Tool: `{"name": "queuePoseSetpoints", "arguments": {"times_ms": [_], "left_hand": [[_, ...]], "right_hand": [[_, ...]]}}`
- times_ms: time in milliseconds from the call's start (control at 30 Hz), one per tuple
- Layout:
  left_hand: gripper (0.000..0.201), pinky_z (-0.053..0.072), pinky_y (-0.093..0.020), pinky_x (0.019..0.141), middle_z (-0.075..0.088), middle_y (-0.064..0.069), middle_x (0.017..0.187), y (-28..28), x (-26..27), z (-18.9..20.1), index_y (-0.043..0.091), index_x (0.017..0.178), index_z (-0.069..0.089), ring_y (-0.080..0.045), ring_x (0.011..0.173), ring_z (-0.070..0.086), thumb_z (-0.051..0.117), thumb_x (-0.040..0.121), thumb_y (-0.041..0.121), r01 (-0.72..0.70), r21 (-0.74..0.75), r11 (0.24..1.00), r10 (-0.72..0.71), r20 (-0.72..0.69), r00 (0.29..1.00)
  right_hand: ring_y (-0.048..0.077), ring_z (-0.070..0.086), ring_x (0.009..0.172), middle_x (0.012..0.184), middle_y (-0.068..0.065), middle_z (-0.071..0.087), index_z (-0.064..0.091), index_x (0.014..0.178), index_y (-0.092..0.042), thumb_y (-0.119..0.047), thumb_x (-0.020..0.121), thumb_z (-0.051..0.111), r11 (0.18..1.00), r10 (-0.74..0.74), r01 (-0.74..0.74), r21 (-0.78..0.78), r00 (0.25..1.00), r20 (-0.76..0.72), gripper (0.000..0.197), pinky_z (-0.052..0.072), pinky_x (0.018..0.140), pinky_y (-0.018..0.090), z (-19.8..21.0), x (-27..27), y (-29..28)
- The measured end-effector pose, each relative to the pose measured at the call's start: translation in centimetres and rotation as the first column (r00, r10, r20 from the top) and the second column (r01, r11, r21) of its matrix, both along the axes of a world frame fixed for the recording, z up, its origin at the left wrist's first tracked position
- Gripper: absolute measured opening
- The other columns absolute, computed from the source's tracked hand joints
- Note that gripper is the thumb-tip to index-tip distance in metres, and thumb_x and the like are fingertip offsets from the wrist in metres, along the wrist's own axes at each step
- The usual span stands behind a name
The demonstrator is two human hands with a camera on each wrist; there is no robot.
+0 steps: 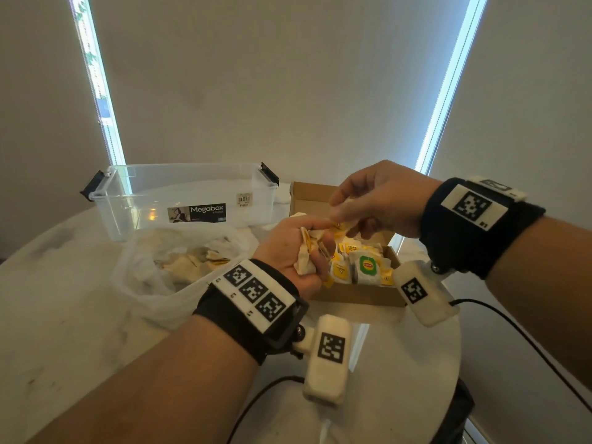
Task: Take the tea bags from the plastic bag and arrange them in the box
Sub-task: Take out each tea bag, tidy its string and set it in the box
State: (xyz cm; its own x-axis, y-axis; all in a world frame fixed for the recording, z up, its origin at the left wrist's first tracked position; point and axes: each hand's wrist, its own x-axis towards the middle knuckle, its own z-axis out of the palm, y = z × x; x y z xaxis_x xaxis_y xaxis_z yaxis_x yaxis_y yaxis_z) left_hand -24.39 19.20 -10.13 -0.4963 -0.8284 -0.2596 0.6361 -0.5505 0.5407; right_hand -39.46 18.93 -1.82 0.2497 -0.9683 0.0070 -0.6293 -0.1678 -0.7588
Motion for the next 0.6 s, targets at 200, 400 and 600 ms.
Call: {"name": "queuePoseSetpoints", "arguments": {"times_ms": [200, 400, 600], "left_hand": [[0.014, 0.038, -0.010, 0.031, 0.059, -0.004, 0.065, 0.0, 0.1, -0.4, 0.004, 0.085, 0.058, -0.006, 0.043, 0.058, 0.054, 0.094, 0.015, -0.044, 0.021, 0.999, 0.044, 0.008, 0.999], [0.015, 0.036, -0.011, 0.030, 0.062, -0.004, 0.081, 0.4, -0.8, 0.1, 0.009, 0.096, 0.058, -0.005, 0.045, 0.057, 0.060, 0.097, 0.023, 0.001, -0.133, 0.991, 0.014, 0.109, 0.994], [0.017, 0.035, -0.012, 0.029, 0.059, -0.004, 0.080, 0.0, -1.4, 0.5, 0.010, 0.108, 0.056, -0.004, 0.043, 0.052, 0.059, 0.097, 0.022, -0.001, -0.175, 0.985, 0.051, 0.280, 0.959]], "right_hand": [[0.019, 0.076, 0.074, 0.093, 0.008, 0.076, 0.074, 0.097, -0.013, -0.008, 0.084, 0.076, 0.999, -0.051, 0.051, 0.008, 0.998, 0.020, 0.014, 0.059, 0.060, 0.023, 0.1, -0.8, 0.3], [0.024, 0.071, 0.089, 0.094, 0.009, 0.073, 0.072, 0.090, -0.012, -0.008, 0.084, 0.076, 0.983, -0.182, 0.185, 0.006, 0.962, 0.203, 0.008, 0.062, 0.074, 0.035, 0.2, -0.3, -0.5], [0.032, 0.062, 0.084, 0.101, 0.019, 0.071, 0.072, 0.087, -0.011, -0.013, 0.081, 0.079, 0.983, -0.178, 0.180, -0.033, 0.983, 0.042, 0.010, 0.053, 0.080, 0.042, -0.3, -0.7, -1.0]]}}
